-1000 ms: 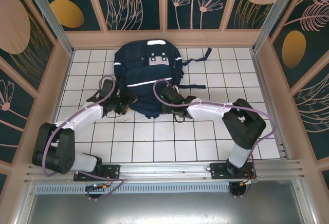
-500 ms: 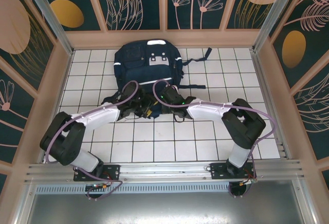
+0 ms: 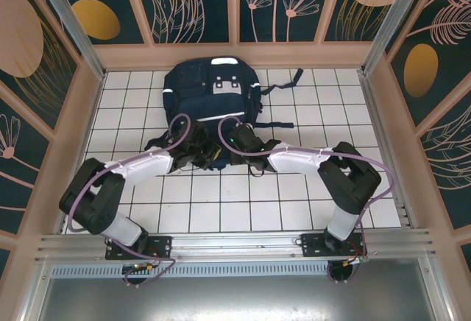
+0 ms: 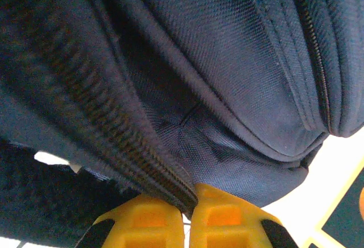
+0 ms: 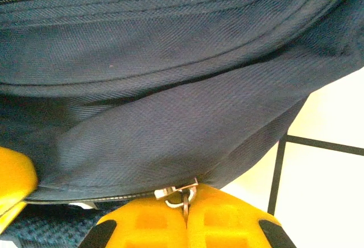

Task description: Pack books, pencil case, and school supplies into a backpack

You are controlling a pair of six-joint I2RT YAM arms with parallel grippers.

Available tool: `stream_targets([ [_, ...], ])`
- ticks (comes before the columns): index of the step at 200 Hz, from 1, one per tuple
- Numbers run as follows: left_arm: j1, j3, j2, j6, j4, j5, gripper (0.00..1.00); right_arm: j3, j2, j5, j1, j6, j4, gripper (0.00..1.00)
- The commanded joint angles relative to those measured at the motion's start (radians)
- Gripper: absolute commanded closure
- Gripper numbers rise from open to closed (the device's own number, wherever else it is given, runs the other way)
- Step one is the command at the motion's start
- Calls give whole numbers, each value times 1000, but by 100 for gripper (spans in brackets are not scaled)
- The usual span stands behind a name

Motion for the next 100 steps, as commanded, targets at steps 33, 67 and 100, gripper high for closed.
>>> stream_targets([
  [33, 167, -156, -237, 74, -150, -91, 100, -42, -62, 80, -88, -54, -84, 100],
  [67, 222, -178, -336, 138, -202, -91, 100, -25, -58, 101, -169, -100, -72, 100],
  [100, 229, -164, -370, 197, -241, -63, 100, 45, 14, 120, -253, -167, -34, 100],
])
